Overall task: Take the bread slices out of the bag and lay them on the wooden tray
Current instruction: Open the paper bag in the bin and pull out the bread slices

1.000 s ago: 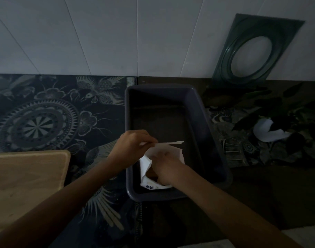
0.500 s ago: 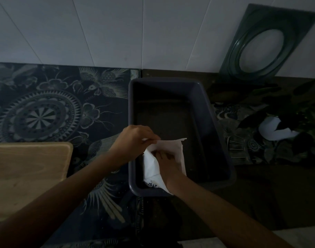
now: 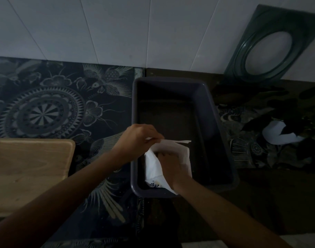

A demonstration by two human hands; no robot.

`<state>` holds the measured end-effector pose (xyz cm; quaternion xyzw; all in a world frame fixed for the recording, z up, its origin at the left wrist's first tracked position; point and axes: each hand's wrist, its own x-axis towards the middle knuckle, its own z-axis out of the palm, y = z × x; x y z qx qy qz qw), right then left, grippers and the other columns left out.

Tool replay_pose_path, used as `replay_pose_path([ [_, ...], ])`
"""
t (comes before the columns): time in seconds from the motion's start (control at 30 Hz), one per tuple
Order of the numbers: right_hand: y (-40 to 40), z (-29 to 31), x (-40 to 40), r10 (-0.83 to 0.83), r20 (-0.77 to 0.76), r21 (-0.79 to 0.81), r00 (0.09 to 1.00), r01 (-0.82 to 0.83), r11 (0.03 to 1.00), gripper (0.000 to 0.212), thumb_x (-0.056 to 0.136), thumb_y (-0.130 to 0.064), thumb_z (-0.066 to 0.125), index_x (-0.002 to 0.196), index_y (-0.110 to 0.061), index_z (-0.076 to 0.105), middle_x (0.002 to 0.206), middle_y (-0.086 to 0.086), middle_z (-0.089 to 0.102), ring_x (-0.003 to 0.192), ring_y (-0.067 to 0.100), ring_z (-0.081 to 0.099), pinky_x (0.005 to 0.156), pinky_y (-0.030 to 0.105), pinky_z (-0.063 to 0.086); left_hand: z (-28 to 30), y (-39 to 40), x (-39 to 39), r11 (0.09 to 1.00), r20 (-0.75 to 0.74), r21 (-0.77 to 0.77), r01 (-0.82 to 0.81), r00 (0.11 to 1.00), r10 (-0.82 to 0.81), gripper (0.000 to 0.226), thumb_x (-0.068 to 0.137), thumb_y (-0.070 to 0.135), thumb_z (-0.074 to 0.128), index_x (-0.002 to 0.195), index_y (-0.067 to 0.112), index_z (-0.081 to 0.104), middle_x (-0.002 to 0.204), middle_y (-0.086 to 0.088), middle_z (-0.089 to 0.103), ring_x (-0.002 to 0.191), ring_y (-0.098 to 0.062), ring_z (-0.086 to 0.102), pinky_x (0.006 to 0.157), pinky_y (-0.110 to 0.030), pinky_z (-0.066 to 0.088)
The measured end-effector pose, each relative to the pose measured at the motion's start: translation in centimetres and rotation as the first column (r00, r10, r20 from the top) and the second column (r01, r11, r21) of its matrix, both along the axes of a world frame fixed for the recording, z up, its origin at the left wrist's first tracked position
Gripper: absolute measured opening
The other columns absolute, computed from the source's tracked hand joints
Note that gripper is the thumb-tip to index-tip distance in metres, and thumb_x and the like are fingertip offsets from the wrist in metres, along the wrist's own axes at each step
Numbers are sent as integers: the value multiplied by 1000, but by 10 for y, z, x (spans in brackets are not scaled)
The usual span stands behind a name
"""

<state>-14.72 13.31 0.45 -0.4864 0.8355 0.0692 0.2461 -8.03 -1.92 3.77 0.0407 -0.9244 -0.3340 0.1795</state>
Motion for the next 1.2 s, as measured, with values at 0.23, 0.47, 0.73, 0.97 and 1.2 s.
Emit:
replay_pose_path([
  [0.23,-6,29,3,90,-121,-19,988,-93,995,39,105,-29,47,139,-10,48,137,10,58,123,26,57,105,38,44,3,-1,-2,999,-8,-39,11,1000,-11,14,86,12,74,97,16,82,88,-1,77,76,-16,73,65,-40,61],
  [0.47,2,63,-1,144,-253,-11,957,-151,988,59,88,-32,69,139,-12,47,131,11,61,113,27,61,91,40,50,8,-5,-2,997,22,-78,29,999,-28,16,87,18,71,99,21,81,86,2,75,74,-13,71,65,-38,59],
  [0.73,25,116,4,77,-193,-177,978,-112,978,67,83,-33,76,139,-20,42,135,4,57,119,23,59,91,37,50,6,-9,-5,997,44,-76,15,999,-11,14,86,18,75,99,20,81,89,4,76,76,-8,70,67,-35,60],
  [0.97,44,164,-10,63,-196,-269,979,-116,956,52,83,-52,71,121,-30,42,115,-6,59,102,17,59,70,31,42,14,-7,-5,1000,100,-4,23,995,-22,15,86,25,76,100,21,80,94,9,76,84,1,68,77,-27,60],
  [1.2,55,212,-32,0,-117,-298,993,-35,954,46,73,-67,63,103,-36,48,94,-16,58,82,4,60,74,29,54,23,-8,-3,995,249,76,57,966,-74,25,85,21,76,110,23,74,95,16,73,86,9,68,79,-10,55],
])
